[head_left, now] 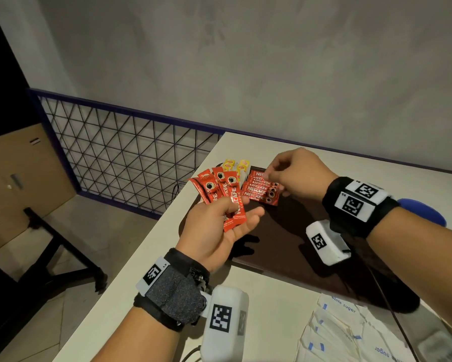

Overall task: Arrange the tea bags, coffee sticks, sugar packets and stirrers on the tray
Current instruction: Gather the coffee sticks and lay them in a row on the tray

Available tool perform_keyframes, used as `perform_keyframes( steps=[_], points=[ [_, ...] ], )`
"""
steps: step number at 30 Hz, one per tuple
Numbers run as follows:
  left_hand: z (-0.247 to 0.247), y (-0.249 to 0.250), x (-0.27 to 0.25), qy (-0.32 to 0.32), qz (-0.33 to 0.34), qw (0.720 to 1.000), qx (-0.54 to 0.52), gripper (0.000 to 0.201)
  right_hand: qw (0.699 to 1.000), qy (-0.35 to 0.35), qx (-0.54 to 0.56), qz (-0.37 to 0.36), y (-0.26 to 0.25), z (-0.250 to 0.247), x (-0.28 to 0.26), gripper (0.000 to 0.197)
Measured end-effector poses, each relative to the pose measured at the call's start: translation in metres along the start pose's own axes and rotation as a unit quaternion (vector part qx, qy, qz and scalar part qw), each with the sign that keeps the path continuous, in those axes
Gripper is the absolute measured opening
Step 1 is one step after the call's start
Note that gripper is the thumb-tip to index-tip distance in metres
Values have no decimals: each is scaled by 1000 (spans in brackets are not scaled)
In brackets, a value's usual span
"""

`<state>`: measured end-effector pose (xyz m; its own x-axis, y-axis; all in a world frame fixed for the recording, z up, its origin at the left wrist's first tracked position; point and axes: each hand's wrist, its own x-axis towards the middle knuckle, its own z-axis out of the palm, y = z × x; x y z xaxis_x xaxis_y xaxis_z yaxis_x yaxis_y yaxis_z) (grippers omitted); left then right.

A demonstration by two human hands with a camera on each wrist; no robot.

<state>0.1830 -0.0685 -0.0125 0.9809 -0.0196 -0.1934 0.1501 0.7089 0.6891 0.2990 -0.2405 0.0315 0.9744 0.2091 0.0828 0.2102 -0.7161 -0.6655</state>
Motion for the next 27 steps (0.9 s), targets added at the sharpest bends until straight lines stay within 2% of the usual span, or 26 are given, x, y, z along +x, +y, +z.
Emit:
perform_keyframes(
  steps=[4,8,12,18,21,27],
  points=[
    [0,0,-5,-54,-4,998,40,25,995,-17,77,-59,-20,-12,-33,12],
    [1,-3,-6,-74,-1,991,114,23,984,-38,160,-71,-28,-19,-62,23],
    [3,-8,-3,-32,16,993,110,18,983,-34,161,-83,-23,-28,-75,12],
    [3,-3,1,18,49,997,49,9,975,-100,196,-9,-9,-31,-83,14],
    [1,-1,3,42,51,997,29,10,983,-118,141,14,-4,-29,-79,14],
    [-5,2,10,75,59,995,-11,10,997,-51,22,48,22,-24,-36,8]
  ],
)
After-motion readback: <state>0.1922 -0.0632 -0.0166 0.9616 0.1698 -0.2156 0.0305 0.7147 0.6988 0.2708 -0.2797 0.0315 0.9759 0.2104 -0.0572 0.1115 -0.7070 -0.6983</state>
